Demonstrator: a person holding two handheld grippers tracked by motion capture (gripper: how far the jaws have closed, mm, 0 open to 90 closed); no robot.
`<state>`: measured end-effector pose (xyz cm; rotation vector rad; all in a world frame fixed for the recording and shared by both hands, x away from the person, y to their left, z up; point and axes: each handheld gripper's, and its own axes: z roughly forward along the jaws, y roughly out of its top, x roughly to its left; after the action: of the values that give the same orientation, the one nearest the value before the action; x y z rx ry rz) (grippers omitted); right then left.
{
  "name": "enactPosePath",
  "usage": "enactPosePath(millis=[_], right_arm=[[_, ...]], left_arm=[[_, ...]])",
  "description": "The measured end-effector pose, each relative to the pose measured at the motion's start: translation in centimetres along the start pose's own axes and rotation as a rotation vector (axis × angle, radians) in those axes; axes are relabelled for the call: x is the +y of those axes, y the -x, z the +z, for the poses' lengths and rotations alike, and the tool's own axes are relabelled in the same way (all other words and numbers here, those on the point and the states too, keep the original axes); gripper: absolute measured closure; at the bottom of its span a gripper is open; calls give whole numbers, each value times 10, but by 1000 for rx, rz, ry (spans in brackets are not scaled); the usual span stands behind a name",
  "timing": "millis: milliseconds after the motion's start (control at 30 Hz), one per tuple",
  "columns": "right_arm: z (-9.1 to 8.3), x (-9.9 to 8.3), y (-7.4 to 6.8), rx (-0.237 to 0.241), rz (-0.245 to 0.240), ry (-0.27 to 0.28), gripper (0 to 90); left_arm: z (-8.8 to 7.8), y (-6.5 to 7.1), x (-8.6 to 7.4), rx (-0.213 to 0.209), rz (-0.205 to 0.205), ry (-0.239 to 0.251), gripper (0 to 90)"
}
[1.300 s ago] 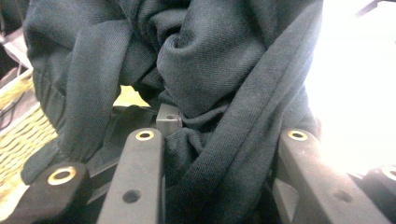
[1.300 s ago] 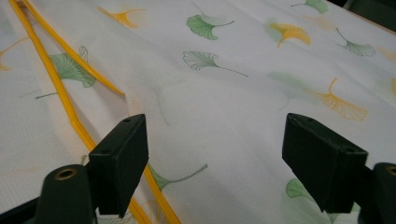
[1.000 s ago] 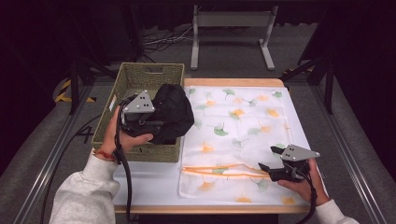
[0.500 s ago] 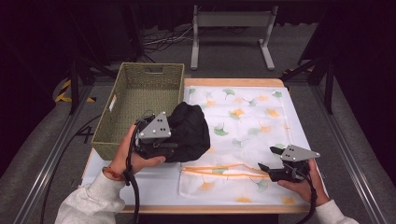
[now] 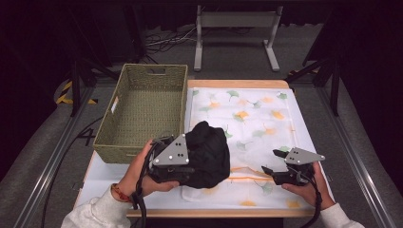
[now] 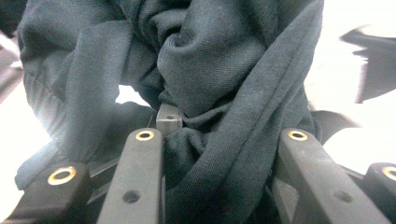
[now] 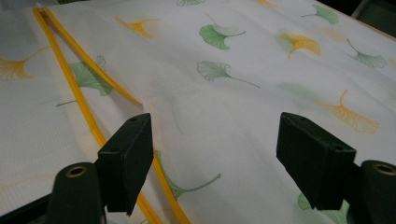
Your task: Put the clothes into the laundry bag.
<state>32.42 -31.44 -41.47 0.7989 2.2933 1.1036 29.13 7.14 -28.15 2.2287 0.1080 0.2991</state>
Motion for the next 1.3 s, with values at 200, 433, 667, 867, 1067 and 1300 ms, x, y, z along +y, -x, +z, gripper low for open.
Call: enactPosePath(millis=[200, 433, 667, 867, 1067, 1300], right_arm=[[1, 6, -6, 29, -19, 10, 329], [7, 17, -20, 92, -62, 3, 392], [20, 24, -32, 125, -98, -48, 404], [38, 25, -34, 127, -107, -122, 379], [44, 20, -29, 109, -81, -159, 431], [54, 19, -28, 121, -66, -224, 558]], left_arm=[[23, 0, -12, -40, -27, -38, 656], [58, 5, -41, -84, -50, -102, 655], [76, 14, -61, -72, -60, -148, 654], [84, 19, -72, -69, -28, -169, 651], [94, 19, -80, -73, -31, -198, 650], [98, 17, -84, -80, -37, -206, 650]])
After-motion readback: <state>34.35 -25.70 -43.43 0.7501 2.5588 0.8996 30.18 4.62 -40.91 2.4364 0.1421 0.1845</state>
